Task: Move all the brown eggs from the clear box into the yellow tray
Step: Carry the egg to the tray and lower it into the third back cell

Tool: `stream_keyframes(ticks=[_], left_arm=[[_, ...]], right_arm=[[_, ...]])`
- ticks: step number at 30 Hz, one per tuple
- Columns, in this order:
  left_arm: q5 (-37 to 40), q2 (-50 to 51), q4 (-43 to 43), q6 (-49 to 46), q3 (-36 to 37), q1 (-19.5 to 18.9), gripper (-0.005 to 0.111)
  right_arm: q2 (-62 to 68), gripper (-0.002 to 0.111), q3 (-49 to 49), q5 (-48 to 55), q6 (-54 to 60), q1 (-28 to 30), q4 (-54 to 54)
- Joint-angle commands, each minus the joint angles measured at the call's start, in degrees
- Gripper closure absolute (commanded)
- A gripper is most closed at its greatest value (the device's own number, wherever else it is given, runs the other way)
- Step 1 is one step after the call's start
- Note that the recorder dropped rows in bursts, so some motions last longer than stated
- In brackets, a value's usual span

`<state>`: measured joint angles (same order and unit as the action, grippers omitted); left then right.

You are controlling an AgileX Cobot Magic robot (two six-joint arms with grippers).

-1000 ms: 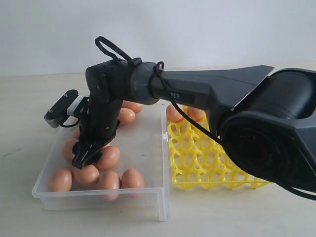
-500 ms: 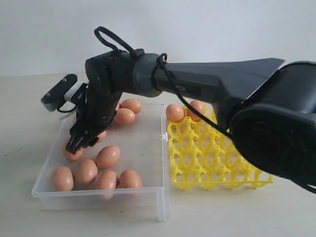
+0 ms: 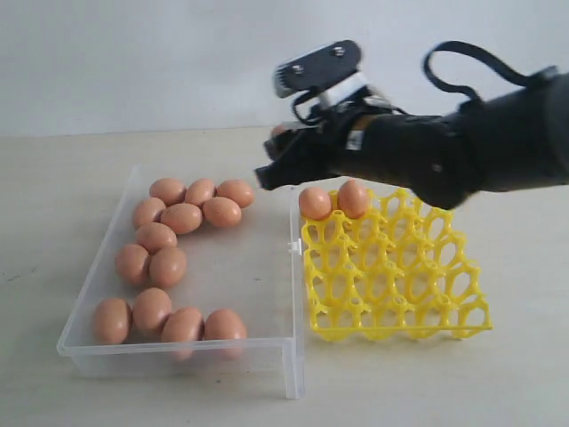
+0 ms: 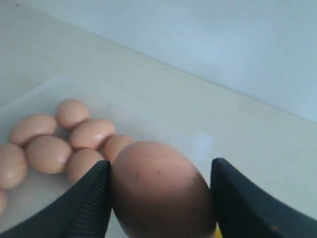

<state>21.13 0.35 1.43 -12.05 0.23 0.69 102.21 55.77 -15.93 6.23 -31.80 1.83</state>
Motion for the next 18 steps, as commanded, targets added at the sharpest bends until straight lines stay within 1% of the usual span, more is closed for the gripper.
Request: stream_keyframes(ticks=[1, 2, 4, 5, 7, 11, 18], left_arm=[[-0.3, -0.3, 0.0, 0.3, -0.2, -0.1, 0.107], [-0.3, -0.3, 0.0, 0.3, -0.2, -0.1, 0.107], [-0.3, -0.3, 0.0, 0.3, -0.2, -0.1, 0.107], [-0.3, -0.3, 0.0, 0.3, -0.2, -0.1, 0.107], [-0.3, -0.3, 0.0, 0.3, -0.2, -0.1, 0.107], [-0.3, -0.3, 0.0, 0.3, -0.2, -0.1, 0.107], [-0.3, -0.3, 0.0, 0.3, -0.2, -0.1, 0.107]], right_arm=[[-3.3, 0.108, -9.5, -9.1, -3.6, 8.2, 1.2], [-3.3, 0.108, -10.6, -10.9, -4.6, 9.6, 1.2], [-1.7, 0.108, -12.4, -16.3, -10.1, 12.3, 0.9], [0.0, 0.108, -12.7, -17.4, -14.0, 13.8, 0.7], [2.5, 0.108, -12.7, -19.4, -17.5, 14.9, -1.8], [6.3, 0.108, -12.7, -22.1, -20.8, 15.3, -5.9], [10.4, 0.108, -12.7, -23.1, -21.2, 15.3, -5.9]])
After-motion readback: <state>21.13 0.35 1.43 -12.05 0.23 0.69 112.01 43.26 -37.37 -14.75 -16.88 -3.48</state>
